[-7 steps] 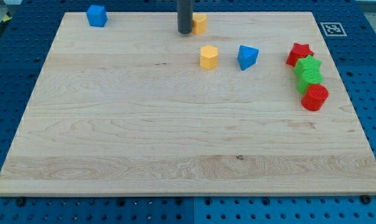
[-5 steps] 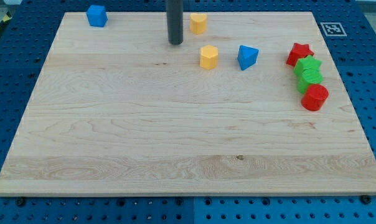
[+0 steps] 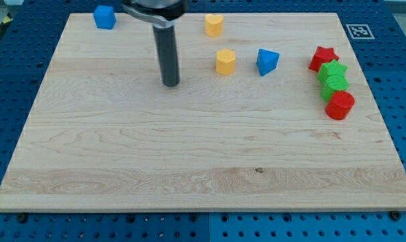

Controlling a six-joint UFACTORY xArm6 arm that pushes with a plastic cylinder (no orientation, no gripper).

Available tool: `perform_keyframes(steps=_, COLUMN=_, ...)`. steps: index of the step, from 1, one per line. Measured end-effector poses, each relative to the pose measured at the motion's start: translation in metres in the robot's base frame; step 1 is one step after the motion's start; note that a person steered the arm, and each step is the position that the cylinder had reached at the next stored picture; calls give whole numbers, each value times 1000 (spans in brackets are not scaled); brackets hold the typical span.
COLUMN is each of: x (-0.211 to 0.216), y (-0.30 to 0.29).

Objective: Put the blue triangle at the top right corner

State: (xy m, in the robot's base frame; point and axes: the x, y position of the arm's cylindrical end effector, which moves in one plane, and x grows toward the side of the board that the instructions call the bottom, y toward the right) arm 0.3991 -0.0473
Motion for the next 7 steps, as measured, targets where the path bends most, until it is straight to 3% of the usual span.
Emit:
perform_keyframes(steps=2, x=17, y=124)
perform_keyframes(steps=3, x=17, y=159)
perform_keyframes(steps=7, x=-69, y=161)
